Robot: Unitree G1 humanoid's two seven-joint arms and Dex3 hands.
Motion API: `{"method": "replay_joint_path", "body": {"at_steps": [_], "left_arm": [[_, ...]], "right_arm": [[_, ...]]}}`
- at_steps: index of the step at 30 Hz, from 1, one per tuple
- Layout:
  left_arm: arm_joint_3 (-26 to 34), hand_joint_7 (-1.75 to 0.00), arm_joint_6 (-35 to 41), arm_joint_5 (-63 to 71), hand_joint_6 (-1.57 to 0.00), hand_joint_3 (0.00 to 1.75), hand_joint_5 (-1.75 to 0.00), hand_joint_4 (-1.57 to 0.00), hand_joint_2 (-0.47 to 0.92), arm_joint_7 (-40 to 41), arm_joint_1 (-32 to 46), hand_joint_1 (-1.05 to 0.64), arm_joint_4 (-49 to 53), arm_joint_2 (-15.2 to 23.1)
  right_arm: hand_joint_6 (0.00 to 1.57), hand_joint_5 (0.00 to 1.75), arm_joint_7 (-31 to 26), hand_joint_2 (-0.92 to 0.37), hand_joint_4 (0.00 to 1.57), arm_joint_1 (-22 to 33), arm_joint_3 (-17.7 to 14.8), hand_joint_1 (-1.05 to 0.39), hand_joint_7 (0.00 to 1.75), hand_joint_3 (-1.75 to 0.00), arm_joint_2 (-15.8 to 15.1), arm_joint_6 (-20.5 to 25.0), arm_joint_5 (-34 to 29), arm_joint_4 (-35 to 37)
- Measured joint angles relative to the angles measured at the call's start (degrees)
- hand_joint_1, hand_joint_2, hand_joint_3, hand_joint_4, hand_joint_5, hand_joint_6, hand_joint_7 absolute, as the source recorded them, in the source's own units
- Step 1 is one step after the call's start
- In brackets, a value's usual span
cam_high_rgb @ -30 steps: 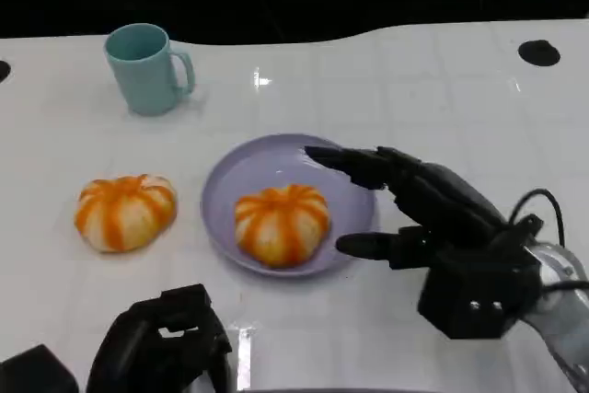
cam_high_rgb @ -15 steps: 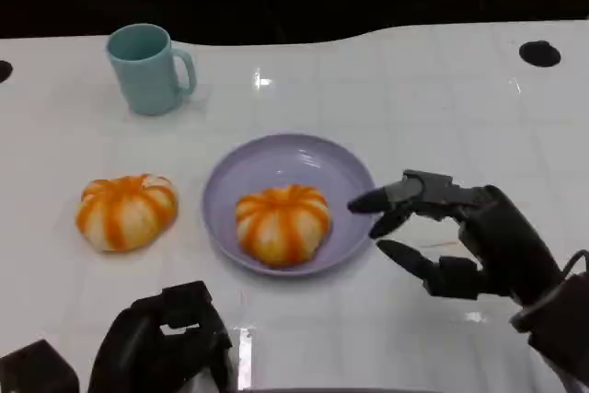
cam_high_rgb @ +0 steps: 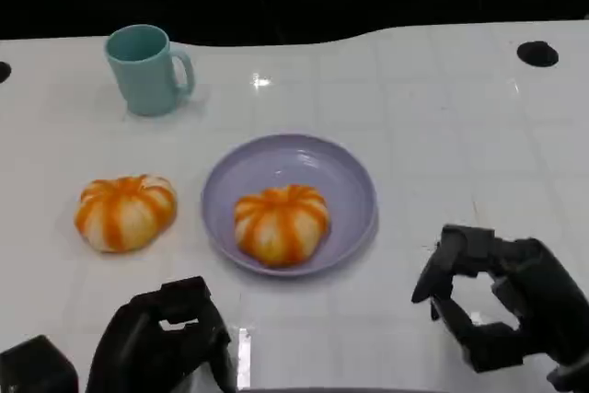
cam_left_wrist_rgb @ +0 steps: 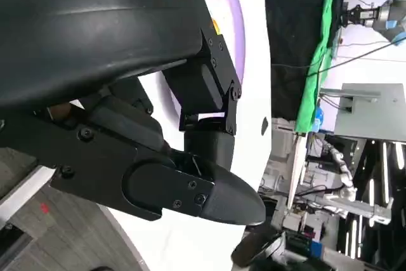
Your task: Grasp the bread from the table and place it into the plate.
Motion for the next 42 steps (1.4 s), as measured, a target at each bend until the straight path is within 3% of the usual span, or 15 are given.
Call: {"method": "replay_joint_path", "body": {"at_steps": [6, 15, 27, 42], "left_arm": [[0.12, -1.20, 0.00, -0.03, -1.06, 0.13, -1.36, -1.21, 0.92, -0.01, -0.16, -0.93, 0.12, 0.20], [0.59, -1.20, -0.04, -0.16, -1.05, 0.13, -1.37, -1.20, 0.92, -0.06, -0.34, -0.92, 0.55, 0.62], [1.43, -1.21, -1.13, -0.72, -1.05, 0.13, -1.40, -1.19, 0.92, -1.09, -1.19, -0.91, 2.22, 0.78], [2.08, -1.21, -2.19, -0.70, -1.05, 0.11, -1.40, -1.19, 0.92, -1.55, -1.93, -0.92, 4.62, 1.21]], "right_arm": [[0.70, 1.75, 2.24, -0.55, 0.74, 4.09, -0.44, -0.31, 1.58, -1.09, 0.04, 2.70, 3.51, -2.05], [0.68, 1.75, 2.86, -0.51, 0.71, 9.08, -1.57, -0.25, 1.56, -1.15, 0.43, 7.37, 4.90, -5.51], [0.67, 1.74, 4.82, -0.62, 0.66, 9.28, -2.57, -0.25, 1.37, -0.91, 1.64, 9.28, 6.26, -2.51], [0.69, 1.71, 6.06, -0.64, 0.67, 7.07, -3.96, -0.27, 1.32, -0.84, 2.79, 8.16, 6.23, 1.05]]}}
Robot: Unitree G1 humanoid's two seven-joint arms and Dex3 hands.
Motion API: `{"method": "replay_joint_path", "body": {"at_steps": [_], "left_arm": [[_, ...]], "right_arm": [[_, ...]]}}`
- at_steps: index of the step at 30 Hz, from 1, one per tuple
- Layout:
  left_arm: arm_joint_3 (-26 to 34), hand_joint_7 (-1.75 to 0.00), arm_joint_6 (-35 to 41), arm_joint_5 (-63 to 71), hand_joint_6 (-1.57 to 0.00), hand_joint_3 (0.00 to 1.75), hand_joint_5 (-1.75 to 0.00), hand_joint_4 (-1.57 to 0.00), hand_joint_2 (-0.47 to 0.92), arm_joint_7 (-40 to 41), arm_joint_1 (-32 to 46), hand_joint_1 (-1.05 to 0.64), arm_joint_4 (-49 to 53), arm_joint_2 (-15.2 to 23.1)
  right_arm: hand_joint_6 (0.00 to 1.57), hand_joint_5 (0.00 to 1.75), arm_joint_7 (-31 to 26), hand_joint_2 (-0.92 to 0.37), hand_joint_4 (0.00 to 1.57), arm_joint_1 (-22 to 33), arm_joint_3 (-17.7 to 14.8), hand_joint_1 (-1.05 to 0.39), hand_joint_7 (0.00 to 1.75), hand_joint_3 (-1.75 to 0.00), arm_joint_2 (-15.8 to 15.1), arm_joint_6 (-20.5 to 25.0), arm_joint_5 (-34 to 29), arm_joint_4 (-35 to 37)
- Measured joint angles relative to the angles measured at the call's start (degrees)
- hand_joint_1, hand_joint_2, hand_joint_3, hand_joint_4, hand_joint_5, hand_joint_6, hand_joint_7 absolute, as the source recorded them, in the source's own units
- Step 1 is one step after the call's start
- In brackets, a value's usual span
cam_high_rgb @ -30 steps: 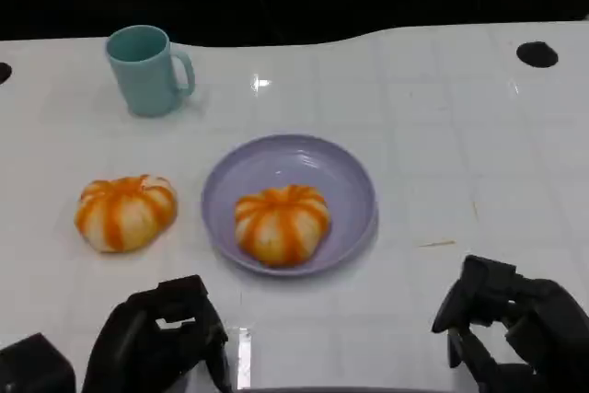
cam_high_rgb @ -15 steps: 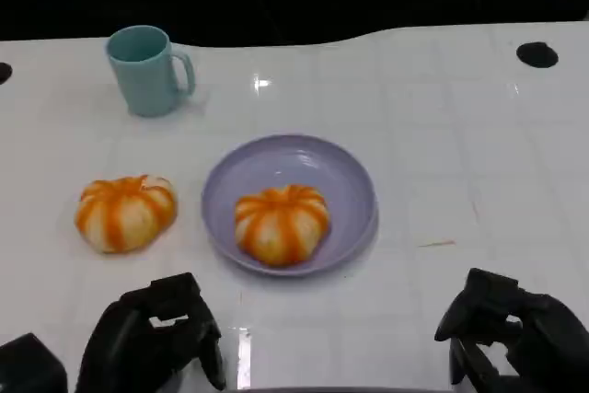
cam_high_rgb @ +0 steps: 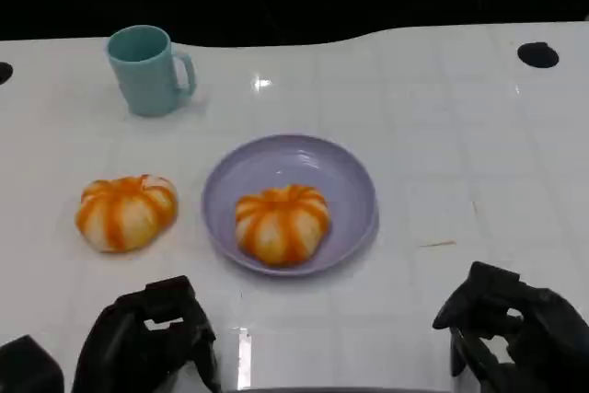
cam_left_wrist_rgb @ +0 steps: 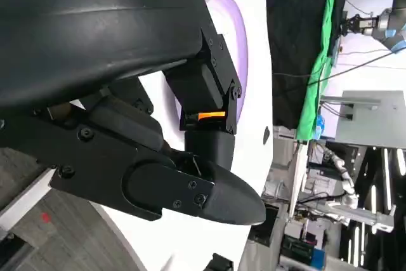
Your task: Grasp the bread from the table and place it into the plate.
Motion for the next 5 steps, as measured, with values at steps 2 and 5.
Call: {"method": "replay_joint_path", "body": {"at_steps": [2, 5], "left_arm": [[0.00, -1.21, -0.19, 0.00, -1.05, 0.11, -1.40, -1.19, 0.92, -0.02, -0.34, -0.92, 0.28, 0.00], [0.04, -1.20, -0.61, -0.01, -1.06, 0.10, -1.39, -1.20, 0.92, -0.06, -0.78, -0.91, 0.81, 0.02]], "right_arm": [[0.69, 1.71, 0.08, -0.65, 0.68, -0.04, -0.06, -0.27, 1.32, -0.83, 0.23, -0.49, -0.10, 0.20], [0.69, 1.71, 0.34, -0.65, 0.68, -0.26, -0.28, -0.27, 1.32, -0.82, 0.51, -1.15, -0.11, 0.95]]}}
